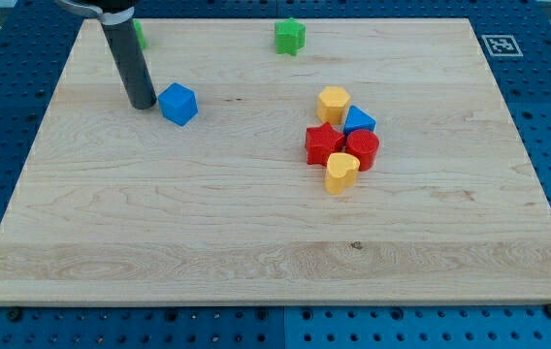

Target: Push the blue cube towards the yellow hexagon

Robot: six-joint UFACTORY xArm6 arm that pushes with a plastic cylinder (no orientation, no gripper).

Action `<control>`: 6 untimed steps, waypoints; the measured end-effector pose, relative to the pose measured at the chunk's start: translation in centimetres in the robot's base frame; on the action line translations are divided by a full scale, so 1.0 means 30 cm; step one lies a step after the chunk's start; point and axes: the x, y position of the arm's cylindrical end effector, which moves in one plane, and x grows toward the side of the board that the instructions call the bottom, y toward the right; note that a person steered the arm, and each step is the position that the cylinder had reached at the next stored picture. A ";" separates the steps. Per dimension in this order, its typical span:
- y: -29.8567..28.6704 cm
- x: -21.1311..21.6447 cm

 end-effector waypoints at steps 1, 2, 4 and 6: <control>0.025 -0.019; 0.028 0.009; 0.161 0.052; 0.370 0.052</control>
